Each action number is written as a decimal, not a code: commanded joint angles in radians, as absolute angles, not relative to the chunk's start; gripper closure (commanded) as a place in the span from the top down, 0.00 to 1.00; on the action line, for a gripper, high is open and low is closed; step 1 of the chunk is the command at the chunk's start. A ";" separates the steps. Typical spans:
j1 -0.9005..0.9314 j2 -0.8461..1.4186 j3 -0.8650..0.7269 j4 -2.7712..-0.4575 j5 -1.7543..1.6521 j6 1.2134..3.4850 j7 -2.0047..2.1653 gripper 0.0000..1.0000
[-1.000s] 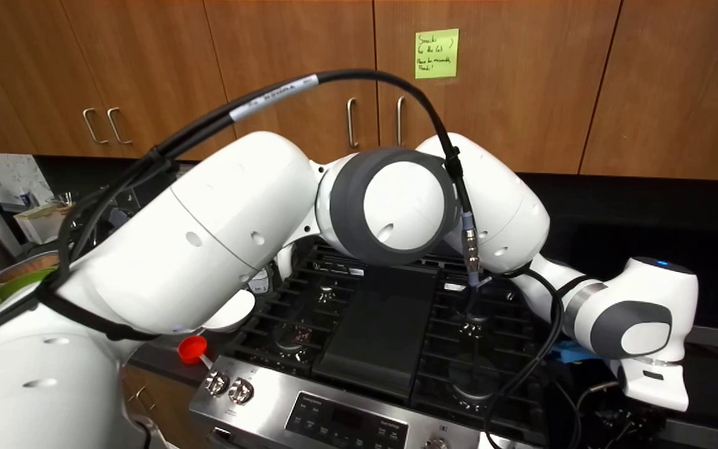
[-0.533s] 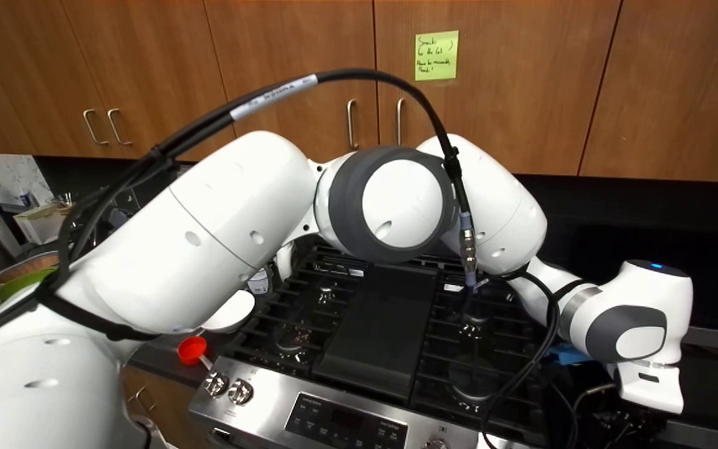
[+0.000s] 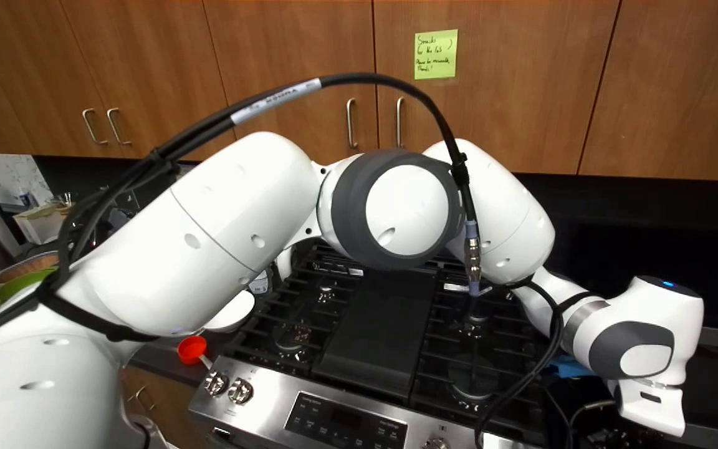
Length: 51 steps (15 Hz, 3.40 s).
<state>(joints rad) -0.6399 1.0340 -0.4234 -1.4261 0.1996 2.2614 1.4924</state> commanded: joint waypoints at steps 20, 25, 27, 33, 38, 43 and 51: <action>-0.694 1.027 -0.413 -1.465 0.230 2.285 1.486 0.26; -0.699 1.023 -0.409 -1.465 0.239 2.301 1.484 0.08; -0.706 1.022 -0.406 -1.465 0.245 2.299 1.482 0.00; -0.741 1.018 -0.389 -1.466 0.283 2.283 1.470 0.01; -0.711 0.997 -0.401 -1.487 0.256 2.272 1.468 0.01; -0.623 0.930 -0.478 -1.527 0.185 2.301 1.506 0.01; -0.452 0.765 -0.698 -1.594 -0.022 2.346 1.574 0.01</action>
<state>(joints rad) -0.5172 0.8387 -0.6478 -1.5187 0.0407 2.3160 1.5466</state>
